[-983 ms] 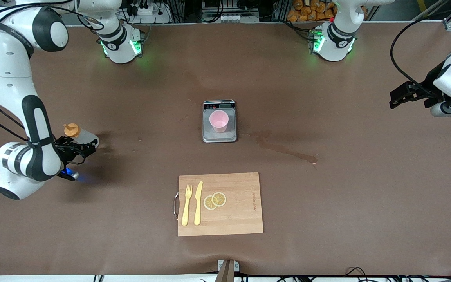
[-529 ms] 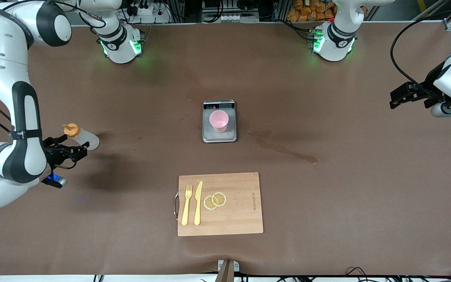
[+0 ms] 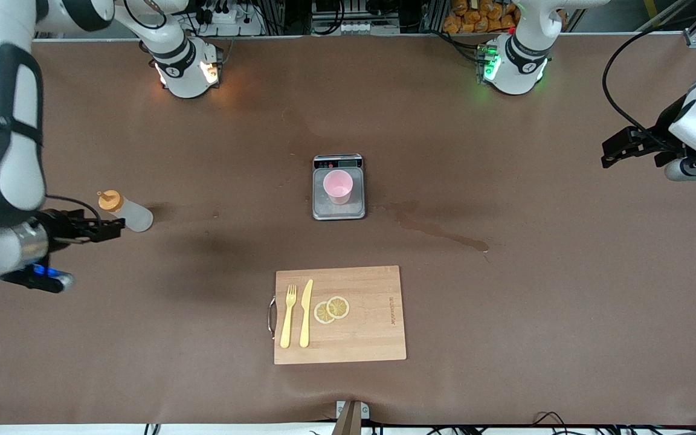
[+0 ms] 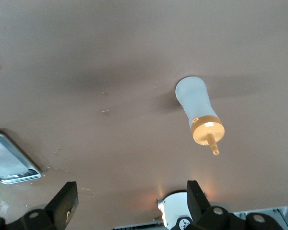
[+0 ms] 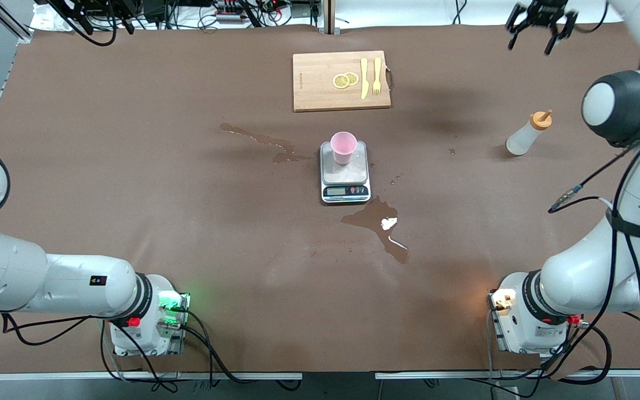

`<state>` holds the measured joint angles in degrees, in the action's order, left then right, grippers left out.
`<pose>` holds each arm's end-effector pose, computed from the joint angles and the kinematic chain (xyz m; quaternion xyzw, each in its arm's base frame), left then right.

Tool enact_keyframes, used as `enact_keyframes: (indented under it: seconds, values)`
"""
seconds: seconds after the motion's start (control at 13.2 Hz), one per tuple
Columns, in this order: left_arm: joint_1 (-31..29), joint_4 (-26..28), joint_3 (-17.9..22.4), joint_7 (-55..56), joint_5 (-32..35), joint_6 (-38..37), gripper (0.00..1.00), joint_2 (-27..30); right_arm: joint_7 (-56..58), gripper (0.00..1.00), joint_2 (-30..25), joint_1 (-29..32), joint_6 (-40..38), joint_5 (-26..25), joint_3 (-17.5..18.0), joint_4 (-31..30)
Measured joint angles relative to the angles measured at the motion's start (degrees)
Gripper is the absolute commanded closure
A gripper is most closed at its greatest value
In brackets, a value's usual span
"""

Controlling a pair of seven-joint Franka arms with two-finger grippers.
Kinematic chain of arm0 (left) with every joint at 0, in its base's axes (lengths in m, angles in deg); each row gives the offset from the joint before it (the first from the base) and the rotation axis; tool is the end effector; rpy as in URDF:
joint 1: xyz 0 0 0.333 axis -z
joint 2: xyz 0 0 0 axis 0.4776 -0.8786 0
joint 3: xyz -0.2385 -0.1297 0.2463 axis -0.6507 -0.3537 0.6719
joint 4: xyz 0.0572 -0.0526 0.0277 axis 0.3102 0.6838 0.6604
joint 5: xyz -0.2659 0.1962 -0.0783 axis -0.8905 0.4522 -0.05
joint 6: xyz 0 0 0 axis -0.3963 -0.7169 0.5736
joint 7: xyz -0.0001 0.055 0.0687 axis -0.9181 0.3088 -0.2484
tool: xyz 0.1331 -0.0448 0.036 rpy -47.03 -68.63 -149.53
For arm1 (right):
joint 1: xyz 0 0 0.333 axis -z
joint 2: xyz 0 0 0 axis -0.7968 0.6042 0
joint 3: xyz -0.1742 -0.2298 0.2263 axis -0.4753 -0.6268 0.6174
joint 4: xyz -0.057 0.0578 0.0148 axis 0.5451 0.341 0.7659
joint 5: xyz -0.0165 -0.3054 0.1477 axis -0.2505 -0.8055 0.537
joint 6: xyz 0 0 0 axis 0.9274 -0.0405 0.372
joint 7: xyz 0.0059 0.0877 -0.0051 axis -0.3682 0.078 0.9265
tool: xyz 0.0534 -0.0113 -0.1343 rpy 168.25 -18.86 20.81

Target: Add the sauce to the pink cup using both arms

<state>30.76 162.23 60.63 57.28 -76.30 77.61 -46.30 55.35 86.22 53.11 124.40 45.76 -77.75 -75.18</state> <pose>0.4888 -0.0401 0.6166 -0.9999 -0.0026 0.0145 0.0031 0.6229 0.0095 0.4899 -0.9669 0.1061 0.2303 0.0300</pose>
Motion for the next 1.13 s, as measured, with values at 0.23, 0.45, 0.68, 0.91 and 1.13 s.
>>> enact_keyframes:
  seconds: [0.23,0.45,0.68,0.91,1.13]
  values:
    - [0.0,0.0,0.0,0.0,0.0,0.0,0.0,0.1,1.3,0.0,-6.3,-1.5,2.8,0.0,0.2,-0.1]
    - [0.0,-0.1,0.0,0.0,0.0,0.0,0.0,0.2,8.7,0.0,-11.4,-1.8,9.3,-0.7,-0.1,-1.4]
    - [0.0,0.0,0.0,0.0,0.0,0.0,0.0,0.3,13.1,0.0,-16.6,-1.8,14.6,-2.9,-0.3,-6.1]
    - [0.0,0.1,0.0,0.0,0.0,0.0,0.0,0.3,13.8,0.0,-23.2,-1.8,22.3,-3.4,-0.1,-15.5]
    - [0.0,0.1,0.0,0.0,0.0,0.0,0.0,0.3,14.9,0.0,-30.5,-2.2,28.1,-4.1,0.3,-26.1]
